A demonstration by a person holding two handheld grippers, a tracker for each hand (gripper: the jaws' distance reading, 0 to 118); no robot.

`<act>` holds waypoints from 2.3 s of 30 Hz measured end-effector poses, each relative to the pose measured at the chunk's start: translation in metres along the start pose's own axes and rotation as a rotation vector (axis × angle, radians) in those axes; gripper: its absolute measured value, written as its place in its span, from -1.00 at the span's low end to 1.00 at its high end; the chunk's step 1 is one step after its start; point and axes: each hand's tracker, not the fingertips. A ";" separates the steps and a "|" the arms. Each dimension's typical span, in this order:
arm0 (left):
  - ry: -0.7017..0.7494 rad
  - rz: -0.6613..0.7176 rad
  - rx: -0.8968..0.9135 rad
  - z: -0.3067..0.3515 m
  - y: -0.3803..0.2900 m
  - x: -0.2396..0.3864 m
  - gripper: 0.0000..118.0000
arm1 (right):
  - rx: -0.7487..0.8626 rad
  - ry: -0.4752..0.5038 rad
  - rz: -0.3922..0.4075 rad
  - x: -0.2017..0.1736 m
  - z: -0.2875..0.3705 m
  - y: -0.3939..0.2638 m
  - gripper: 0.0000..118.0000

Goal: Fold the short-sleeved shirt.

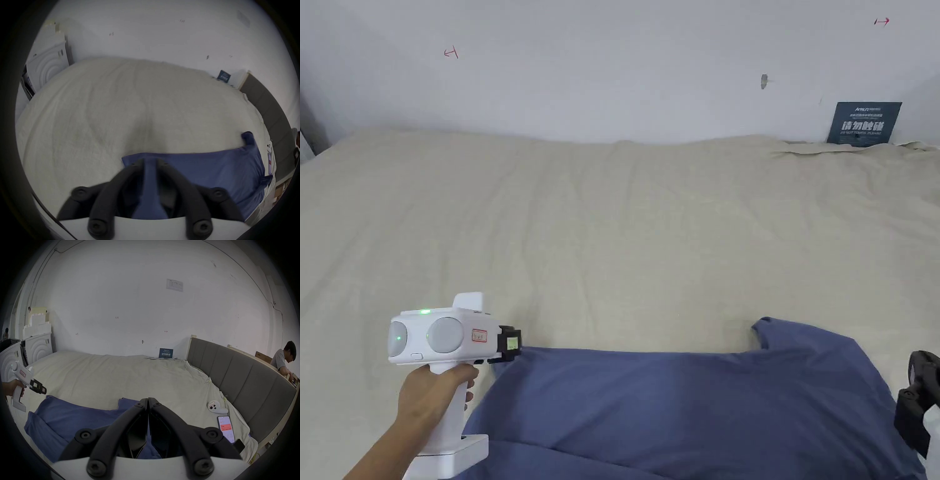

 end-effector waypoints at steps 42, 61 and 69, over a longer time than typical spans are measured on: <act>-0.109 -0.141 0.124 0.048 -0.019 -0.007 -1.00 | -0.623 0.093 0.042 0.036 -0.239 -0.040 0.67; -0.067 -0.117 0.107 0.046 -0.028 -0.017 -1.00 | -0.492 0.178 0.027 0.035 -0.198 -0.023 -1.00; -0.048 -0.086 0.124 0.066 -0.041 -0.024 -1.00 | -0.341 0.282 -0.089 0.058 -0.096 0.009 -1.00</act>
